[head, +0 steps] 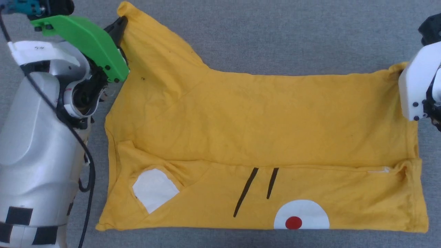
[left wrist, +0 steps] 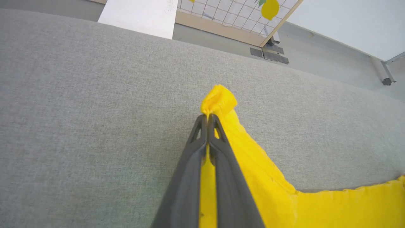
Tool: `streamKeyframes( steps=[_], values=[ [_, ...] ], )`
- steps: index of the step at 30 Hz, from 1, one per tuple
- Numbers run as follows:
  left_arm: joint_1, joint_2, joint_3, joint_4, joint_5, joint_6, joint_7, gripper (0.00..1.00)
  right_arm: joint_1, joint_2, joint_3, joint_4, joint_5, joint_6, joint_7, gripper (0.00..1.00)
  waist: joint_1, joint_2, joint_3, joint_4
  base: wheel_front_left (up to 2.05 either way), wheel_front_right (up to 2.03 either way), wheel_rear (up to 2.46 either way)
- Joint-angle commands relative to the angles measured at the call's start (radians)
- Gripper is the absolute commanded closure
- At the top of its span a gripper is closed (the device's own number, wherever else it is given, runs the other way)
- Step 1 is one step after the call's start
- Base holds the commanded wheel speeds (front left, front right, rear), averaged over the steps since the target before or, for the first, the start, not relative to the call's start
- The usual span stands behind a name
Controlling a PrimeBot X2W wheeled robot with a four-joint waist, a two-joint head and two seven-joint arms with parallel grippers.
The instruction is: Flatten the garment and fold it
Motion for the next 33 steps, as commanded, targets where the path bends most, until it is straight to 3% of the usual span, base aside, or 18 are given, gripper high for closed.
streamKeyframes(
  steps=[1, 9, 16, 25, 33],
  values=[
    [0.033, 0.015, 0.014, -0.018, -0.012, -0.002, -0.014, 1.0, 0.002, 0.014, -0.024, -0.001, 0.0, -0.002, -0.04, 1.0, 0.0, 0.0, -0.036, -0.011, 0.0, 0.0, 0.0],
    [0.223, 0.062, 0.057, -0.152, -0.034, -0.003, -0.064, 1.0, 0.146, 0.058, -0.122, -0.019, 0.015, -0.002, -0.182, 1.0, 0.0, 0.0, -0.173, -0.01, 0.0, 0.0, 0.0],
    [0.484, 0.073, 0.104, -0.272, -0.084, 0.042, -0.08, 1.0, 0.313, 0.115, -0.174, -0.002, 0.023, -0.002, -0.252, 1.0, 0.0, 0.0, -0.289, -0.017, 0.0, 0.0, 0.0],
    [0.798, 0.019, 0.137, -0.346, -0.149, 0.111, -0.108, 1.0, 0.455, 0.155, -0.196, 0.037, 0.025, -0.002, -0.281, 1.0, 0.0, 0.0, -0.363, -0.014, 0.0, 0.0, 0.0],
    [0.914, -0.022, 0.133, -0.28, -0.179, 0.125, -0.125, 1.0, 0.534, 0.182, -0.185, 0.098, 0.001, -0.002, -0.297, 1.0, 0.0, 0.0, -0.381, -0.016, 0.0, 0.0, 0.0]
  ],
)
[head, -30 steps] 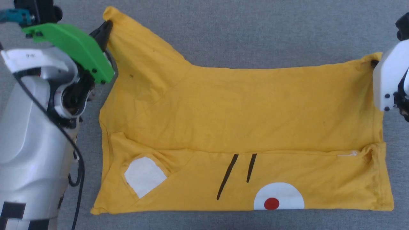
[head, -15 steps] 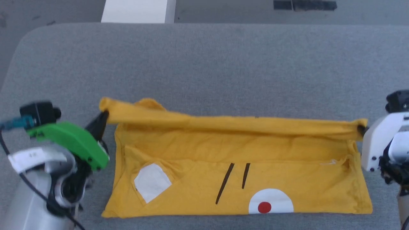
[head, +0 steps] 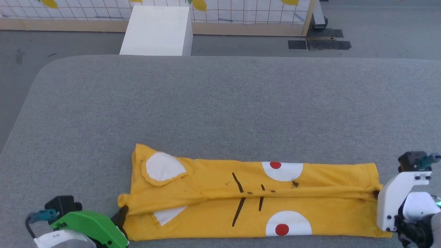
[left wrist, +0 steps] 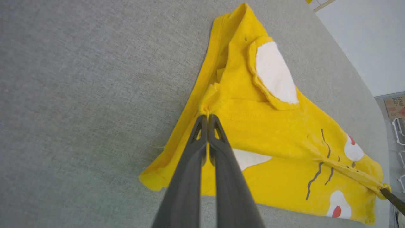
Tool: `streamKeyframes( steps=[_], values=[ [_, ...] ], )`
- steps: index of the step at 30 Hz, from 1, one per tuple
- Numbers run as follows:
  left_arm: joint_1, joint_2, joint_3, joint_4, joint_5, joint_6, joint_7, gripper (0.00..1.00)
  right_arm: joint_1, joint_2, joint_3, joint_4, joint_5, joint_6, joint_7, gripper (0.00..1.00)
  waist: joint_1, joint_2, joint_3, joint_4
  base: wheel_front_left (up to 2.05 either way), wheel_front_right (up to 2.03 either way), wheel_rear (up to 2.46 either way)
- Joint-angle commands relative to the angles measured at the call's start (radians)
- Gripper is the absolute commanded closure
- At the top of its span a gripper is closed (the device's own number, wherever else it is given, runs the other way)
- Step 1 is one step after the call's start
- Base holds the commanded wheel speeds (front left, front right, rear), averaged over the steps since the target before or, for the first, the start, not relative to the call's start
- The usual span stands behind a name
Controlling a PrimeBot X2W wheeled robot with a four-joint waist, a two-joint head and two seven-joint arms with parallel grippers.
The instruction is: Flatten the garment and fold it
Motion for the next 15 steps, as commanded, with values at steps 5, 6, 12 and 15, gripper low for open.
streamKeyframes(
  steps=[5, 6, 12, 15],
  values=[
    [0.003, 0.001, -0.025, 0.119, 0.016, 0.021, 0.018, 0.0, 0.038, 0.027, 0.022, 0.058, 0.0, -0.002, -0.033, 0.0, 0.0001, -0.0001, -0.025, -0.011, 0.0, 0.0, 0.0],
    [0.0, 0.003, -0.026, 0.127, 0.019, 0.024, 0.02, 0.0, 0.045, 0.028, 0.021, 0.058, 0.006, -0.002, -0.033, 0.0, 0.0001, -0.0001, -0.031, -0.012, 0.0, 0.0, 0.0],
    [-0.024, 0.045, -0.018, 0.103, 0.052, 0.043, 0.019, 0.0, 0.116, 0.01, -0.014, -0.049, 0.087, -0.002, 0.015, 0.0, 0.0001, -0.0001, -0.066, -0.014, 0.0, 0.0, 0.0],
    [-0.053, 0.071, 0.003, 0.061, 0.075, 0.051, -0.002, 0.0, 0.145, -0.001, -0.059, -0.151, 0.144, -0.002, 0.078, 0.0, 0.0001, -0.0001, -0.077, -0.013, 0.0, 0.0, 0.0]
  ],
)
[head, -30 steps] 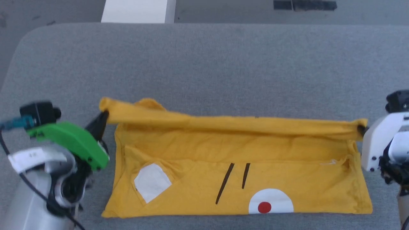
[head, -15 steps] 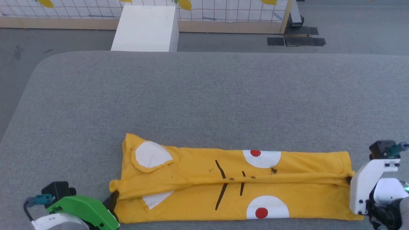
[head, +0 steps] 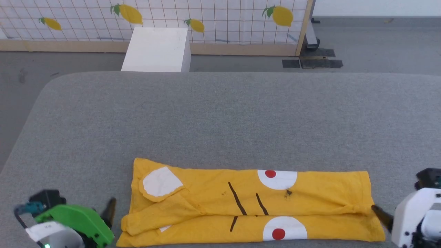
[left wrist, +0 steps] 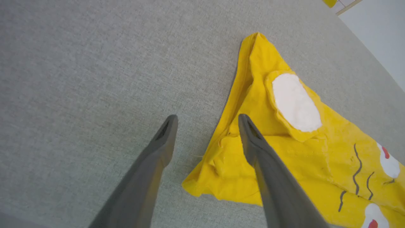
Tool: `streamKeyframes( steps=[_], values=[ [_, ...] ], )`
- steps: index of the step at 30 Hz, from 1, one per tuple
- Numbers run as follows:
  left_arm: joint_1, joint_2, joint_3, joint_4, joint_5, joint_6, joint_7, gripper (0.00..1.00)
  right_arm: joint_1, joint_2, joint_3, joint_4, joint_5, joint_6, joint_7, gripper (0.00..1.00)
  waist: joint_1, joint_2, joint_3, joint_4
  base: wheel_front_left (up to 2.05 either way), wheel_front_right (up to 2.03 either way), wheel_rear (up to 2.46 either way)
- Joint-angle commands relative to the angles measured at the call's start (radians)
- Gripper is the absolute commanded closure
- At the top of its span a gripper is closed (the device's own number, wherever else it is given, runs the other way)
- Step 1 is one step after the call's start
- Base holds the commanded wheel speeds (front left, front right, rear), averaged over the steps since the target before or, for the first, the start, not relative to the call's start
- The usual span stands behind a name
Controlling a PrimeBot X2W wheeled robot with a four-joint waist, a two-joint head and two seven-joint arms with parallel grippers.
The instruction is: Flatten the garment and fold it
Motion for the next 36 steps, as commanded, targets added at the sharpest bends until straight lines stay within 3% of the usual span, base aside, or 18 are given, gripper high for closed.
streamKeyframes(
  steps=[1, 6, 12, 15, 18, 23, 31, 36],
  values=[
    [-0.036, 0.019, 0.01, -0.023, 0.022, 0.003, -0.022, 0.0, 0.009, -0.01, -0.019, -0.042, 0.018, -0.002, 0.018, 0.0, 0.0001, 0.0, -0.007, 0.001, 0.0, 0.0, 0.0],
    [-0.094, 0.032, 0.041, -0.082, 0.104, -0.027, -0.187, 0.0, -0.022, -0.038, -0.058, -0.115, 0.024, -0.002, 0.053, 0.0, 0.0001, 0.0, 0.007, -0.005, 0.0, 0.0, 0.0],
    [-0.157, 0.02, 0.022, -0.057, 0.256, -0.123, -0.51, 0.0, -0.078, -0.093, 0.013, -0.011, 0.011, -0.002, 0.054, 0.0, 0.0001, 0.0, 0.052, 0.004, 0.0, 0.0, 0.0],
    [-0.182, 0.008, 0.008, -0.029, 0.333, -0.154, -0.604, 0.0, -0.108, -0.104, 0.053, 0.055, 0.027, -0.002, 0.028, 0.0, 0.0001, 0.0, 0.078, 0.012, 0.0, 0.0, 0.0],
    [-0.202, -0.014, 0.01, -0.027, 0.403, -0.177, -0.623, 0.0, -0.129, -0.124, 0.107, 0.104, 0.056, -0.002, 0.002, 0.0, 0.0001, 0.0, 0.1, 0.018, 0.0, 0.0, 0.0],
    [-0.209, -0.111, 0.075, -0.087, 0.496, -0.235, -0.624, 0.0, -0.157, -0.166, 0.183, 0.183, 0.098, -0.002, -0.028, 0.0, 0.0001, 0.0, 0.127, 0.025, 0.0, 0.0, 0.0],
    [-0.19, -0.236, 0.146, -0.047, 0.52, -0.33, -0.625, 0.0, -0.19, -0.157, 0.322, 0.231, 0.198, -0.002, -0.036, 0.0, 0.0001, 0.0, 0.139, 0.019, 0.0, 0.0, 0.0],
    [-0.193, -0.268, 0.168, -0.027, 0.544, -0.358, -0.625, 0.0, -0.201, -0.169, 0.374, 0.249, 0.228, -0.002, -0.036, 0.0, 0.0001, 0.0, 0.134, 0.019, 0.0, 0.0, 0.0]
  ],
)
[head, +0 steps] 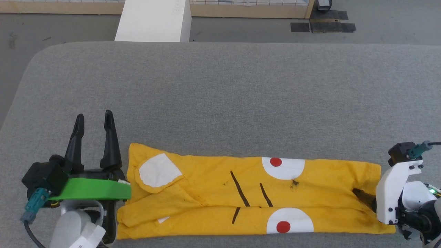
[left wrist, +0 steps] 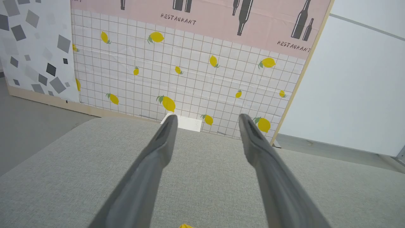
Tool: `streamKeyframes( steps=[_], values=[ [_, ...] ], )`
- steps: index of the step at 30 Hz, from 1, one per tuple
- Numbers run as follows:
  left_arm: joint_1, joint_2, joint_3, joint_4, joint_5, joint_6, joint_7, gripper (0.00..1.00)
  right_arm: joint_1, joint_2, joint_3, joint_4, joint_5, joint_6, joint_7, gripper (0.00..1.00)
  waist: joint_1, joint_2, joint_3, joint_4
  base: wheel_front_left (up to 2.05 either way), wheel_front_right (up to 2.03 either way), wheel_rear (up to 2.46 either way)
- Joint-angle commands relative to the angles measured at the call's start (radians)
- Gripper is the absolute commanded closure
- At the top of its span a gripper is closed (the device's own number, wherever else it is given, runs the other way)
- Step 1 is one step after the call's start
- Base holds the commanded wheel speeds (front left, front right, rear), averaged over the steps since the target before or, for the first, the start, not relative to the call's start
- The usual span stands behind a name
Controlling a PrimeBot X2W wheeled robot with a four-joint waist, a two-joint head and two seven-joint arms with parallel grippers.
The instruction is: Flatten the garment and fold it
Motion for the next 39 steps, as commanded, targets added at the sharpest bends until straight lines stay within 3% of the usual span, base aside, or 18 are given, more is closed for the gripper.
streamKeyframes(
  steps=[1, 3, 4, 6, 16, 22, 29, 33, 39],
  values=[
    [0.003, -0.006, 0.006, 0.009, 0.015, -0.008, -0.004, 0.0, 0.016, 0.028, 0.038, 0.03, 0.017, 0.008, 0.005, 0.0, 0.0001, -0.0001, -0.003, 0.001, 0.0, 0.0, 0.0],
    [0.004, -0.011, 0.007, 0.023, 0.02, -0.015, -0.004, 0.0, 0.014, 0.02, 0.042, 0.048, 0.014, 0.008, 0.006, 0.0, 0.0001, -0.0001, -0.007, 0.002, 0.0, 0.0, 0.0],
    [0.004, -0.012, 0.007, 0.028, 0.023, -0.018, -0.004, 0.0, 0.012, 0.017, 0.041, 0.055, 0.012, 0.008, 0.006, 0.55, 0.0001, -0.0001, -0.009, 0.002, 0.0, 0.0, 0.0],
    [0.006, -0.014, 0.011, 0.037, 0.027, -0.022, -0.004, 0.0, 0.009, 0.012, 0.041, 0.068, 0.009, 0.008, 0.006, 1.0, 0.0001, -0.0001, -0.014, 0.002, 0.0, 0.0, 0.0],
    [0.019, -0.013, 0.015, 0.077, 0.025, -0.035, -0.004, 0.0, -0.03, -0.024, -0.09, 0.117, -0.037, 0.008, 0.002, 1.0, 0.0001, -0.0001, -0.025, -0.005, 0.0, 0.0, 0.0],
    [0.014, -0.007, 0.0, 0.111, 0.026, -0.036, 0.001, 0.0, -0.057, -0.062, -0.267, 0.196, -0.147, 0.008, 0.022, 1.0, 0.0001, -0.0001, -0.029, -0.007, 0.0, 0.0, 0.0],
    [0.002, 0.012, -0.03, 0.137, 0.067, -0.022, 0.017, 0.0, -0.086, -0.026, -0.433, 0.246, -0.339, 0.008, 0.046, 1.0, 0.0001, -0.0001, -0.035, -0.01, 0.0, 0.0, 0.0],
    [-0.001, 0.015, -0.041, 0.145, 0.083, -0.013, 0.017, 0.0, -0.087, -0.009, -0.424, 0.212, -0.407, 0.008, 0.1, 1.0, 0.0001, -0.0001, -0.045, -0.013, 0.0, 0.0, 0.0],
    [0.015, 0.014, -0.033, 0.159, 0.077, 0.006, 0.019, 0.0, -0.04, -0.043, -0.268, 0.042, -0.374, 0.008, 0.293, 1.0, 0.0001, -0.0001, -0.076, -0.025, 0.0, 0.0, 0.0]
  ],
)
